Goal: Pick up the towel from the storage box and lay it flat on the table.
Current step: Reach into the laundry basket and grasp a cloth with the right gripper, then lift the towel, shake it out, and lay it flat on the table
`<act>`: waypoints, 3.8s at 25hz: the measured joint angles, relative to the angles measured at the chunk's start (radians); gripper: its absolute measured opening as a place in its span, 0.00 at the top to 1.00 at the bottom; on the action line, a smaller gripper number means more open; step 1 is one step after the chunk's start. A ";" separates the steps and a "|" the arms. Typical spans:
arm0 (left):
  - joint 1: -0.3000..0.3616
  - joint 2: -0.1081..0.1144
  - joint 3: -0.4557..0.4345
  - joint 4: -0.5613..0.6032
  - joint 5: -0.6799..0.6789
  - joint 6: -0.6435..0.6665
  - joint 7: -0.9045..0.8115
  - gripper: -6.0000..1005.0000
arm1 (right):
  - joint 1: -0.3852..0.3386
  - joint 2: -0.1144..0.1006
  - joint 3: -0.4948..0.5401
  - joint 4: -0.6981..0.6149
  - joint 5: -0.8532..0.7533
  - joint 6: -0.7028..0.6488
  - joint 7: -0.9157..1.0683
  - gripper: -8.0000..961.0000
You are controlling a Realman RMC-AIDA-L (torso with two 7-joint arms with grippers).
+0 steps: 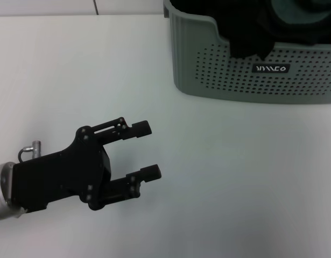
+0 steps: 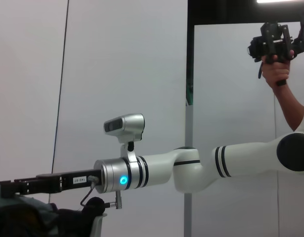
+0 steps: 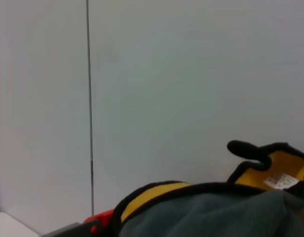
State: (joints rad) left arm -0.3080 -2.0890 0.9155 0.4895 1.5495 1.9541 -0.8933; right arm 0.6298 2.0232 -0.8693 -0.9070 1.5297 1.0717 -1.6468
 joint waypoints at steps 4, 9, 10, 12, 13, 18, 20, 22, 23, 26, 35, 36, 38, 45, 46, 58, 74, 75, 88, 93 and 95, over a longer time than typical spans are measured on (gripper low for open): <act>0.003 0.001 -0.019 0.000 0.000 0.000 -0.004 0.34 | -0.004 0.002 -0.025 -0.003 0.003 -0.033 0.000 0.28; -0.004 0.000 -0.021 0.000 0.000 0.000 -0.007 0.35 | -0.009 -0.002 -0.021 0.006 0.006 -0.031 -0.004 0.42; -0.005 0.000 -0.021 0.000 0.000 0.000 -0.007 0.35 | -0.013 -0.001 -0.021 0.003 0.011 -0.029 -0.009 0.46; -0.006 0.000 -0.021 0.000 0.000 0.001 -0.007 0.35 | -0.028 0.000 -0.025 -0.007 0.031 -0.025 -0.027 0.54; -0.007 0.000 -0.021 0.000 0.000 0.001 -0.007 0.35 | -0.034 0.000 -0.028 -0.010 0.042 -0.020 -0.034 0.58; -0.008 0.001 -0.021 0.005 0.000 0.002 -0.013 0.35 | -0.040 -0.006 -0.020 -0.012 0.058 0.042 -0.041 0.78; -0.009 0.001 -0.022 0.007 -0.003 0.003 -0.013 0.35 | -0.040 -0.007 -0.018 -0.018 0.054 0.053 -0.044 0.86; -0.009 0.002 -0.022 0.007 -0.010 0.003 -0.013 0.35 | -0.041 -0.008 -0.016 -0.020 0.052 0.054 -0.047 0.95; -0.009 0.003 -0.023 0.007 -0.011 0.003 -0.013 0.35 | -0.041 -0.008 -0.015 -0.020 0.053 0.056 -0.047 0.99; -0.011 0.003 -0.023 0.006 -0.013 0.003 -0.013 0.35 | -0.048 -0.009 -0.013 -0.031 0.058 0.098 -0.057 0.99; -0.049 -0.001 -0.006 -0.026 -0.001 0.004 -0.003 0.35 | -0.024 -0.048 -0.013 -0.036 0.263 0.528 -0.088 0.99; -0.058 -0.002 -0.001 -0.035 0.000 0.004 0.001 0.35 | -0.022 -0.048 -0.013 -0.047 0.288 0.562 -0.085 0.99; -0.074 -0.003 0.011 -0.056 -0.001 0.004 0.017 0.35 | -0.021 -0.048 -0.013 -0.072 0.326 0.604 -0.068 0.99; -0.110 -0.009 0.025 -0.127 -0.034 0.003 0.115 0.35 | -0.021 -0.051 -0.017 -0.114 0.413 0.669 -0.015 0.99; -0.111 -0.009 0.025 -0.132 -0.041 0.003 0.123 0.35 | -0.022 -0.051 -0.019 -0.115 0.429 0.675 -0.013 0.99; -0.165 -0.017 0.051 -0.254 -0.142 0.012 0.227 0.35 | -0.020 0.001 -0.040 -0.102 0.535 0.632 -0.038 0.98; -0.237 -0.019 0.025 -0.562 -0.308 -0.036 0.738 0.36 | 0.004 0.006 -0.520 0.019 0.882 0.248 -0.333 0.97; -0.238 -0.019 0.016 -0.578 -0.317 -0.036 0.773 0.36 | 0.009 0.006 -0.548 0.020 0.903 0.221 -0.347 0.97; -0.238 -0.019 -0.164 -0.673 -0.337 -0.036 1.114 0.36 | 0.110 0.006 -0.718 0.064 1.037 0.078 -0.401 0.96; -0.243 -0.020 -0.212 -0.694 -0.336 -0.039 1.164 0.36 | 0.136 0.006 -0.746 0.077 1.070 0.069 -0.403 0.96; -0.243 -0.020 -0.238 -0.700 -0.338 -0.040 1.165 0.36 | 0.144 0.006 -0.750 0.077 1.077 0.070 -0.403 0.96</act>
State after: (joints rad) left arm -0.5510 -2.1091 0.6770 -0.2108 1.2120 1.9141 0.2716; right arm 0.7735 2.0294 -1.6196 -0.8296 2.6066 1.1413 -2.0497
